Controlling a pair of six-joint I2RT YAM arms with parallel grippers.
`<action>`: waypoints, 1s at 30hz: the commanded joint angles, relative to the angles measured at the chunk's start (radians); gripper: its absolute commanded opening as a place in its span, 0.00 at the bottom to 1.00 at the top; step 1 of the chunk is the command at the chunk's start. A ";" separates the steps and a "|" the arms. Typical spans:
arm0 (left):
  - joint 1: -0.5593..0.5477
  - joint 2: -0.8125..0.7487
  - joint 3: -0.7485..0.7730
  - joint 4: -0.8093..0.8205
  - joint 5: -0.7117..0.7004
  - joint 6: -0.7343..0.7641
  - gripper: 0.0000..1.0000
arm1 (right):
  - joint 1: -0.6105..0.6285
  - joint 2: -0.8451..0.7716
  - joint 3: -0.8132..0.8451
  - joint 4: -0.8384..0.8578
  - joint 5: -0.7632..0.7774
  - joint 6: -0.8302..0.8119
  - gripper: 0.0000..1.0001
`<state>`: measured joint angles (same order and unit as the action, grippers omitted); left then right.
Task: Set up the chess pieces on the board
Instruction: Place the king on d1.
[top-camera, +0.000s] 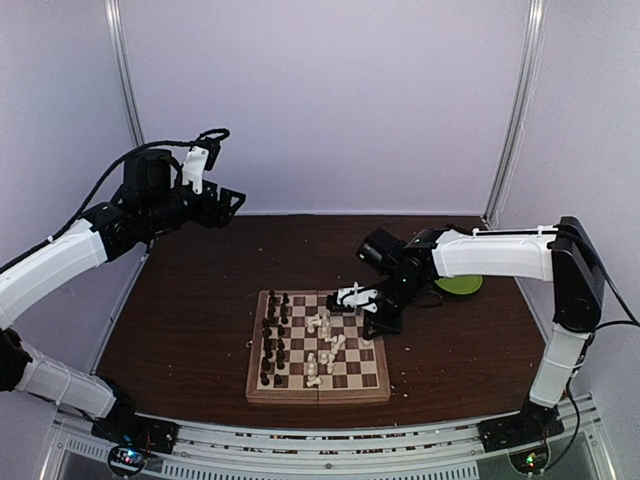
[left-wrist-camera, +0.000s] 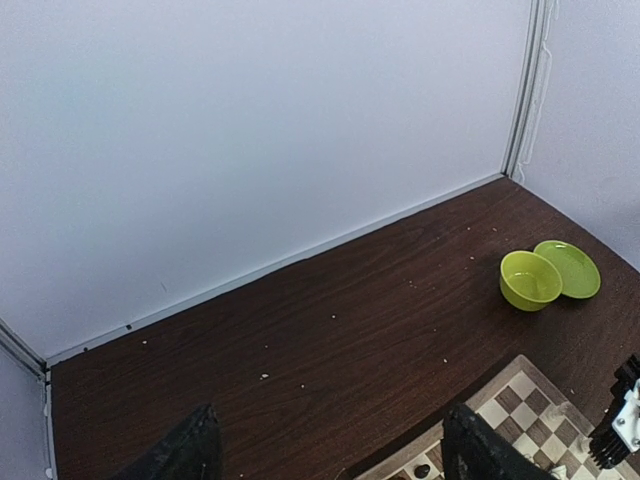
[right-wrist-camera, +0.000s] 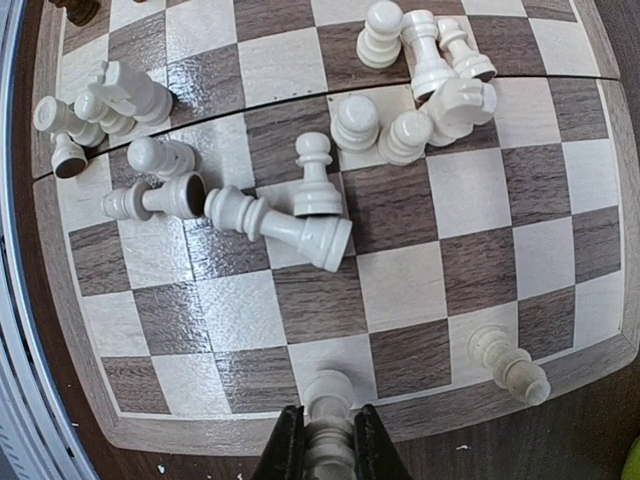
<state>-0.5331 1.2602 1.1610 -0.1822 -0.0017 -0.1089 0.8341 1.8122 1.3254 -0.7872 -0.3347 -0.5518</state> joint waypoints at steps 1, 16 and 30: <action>-0.001 -0.013 0.005 0.033 0.015 0.015 0.77 | 0.016 0.013 0.032 0.009 0.008 0.006 0.00; -0.001 -0.013 0.005 0.032 0.022 0.018 0.77 | 0.031 0.030 0.028 0.015 0.028 0.004 0.00; -0.001 -0.013 0.005 0.032 0.021 0.020 0.77 | 0.037 0.026 0.017 0.017 0.034 0.006 0.11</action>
<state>-0.5331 1.2602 1.1610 -0.1825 0.0044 -0.1024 0.8600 1.8297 1.3365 -0.7815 -0.3248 -0.5510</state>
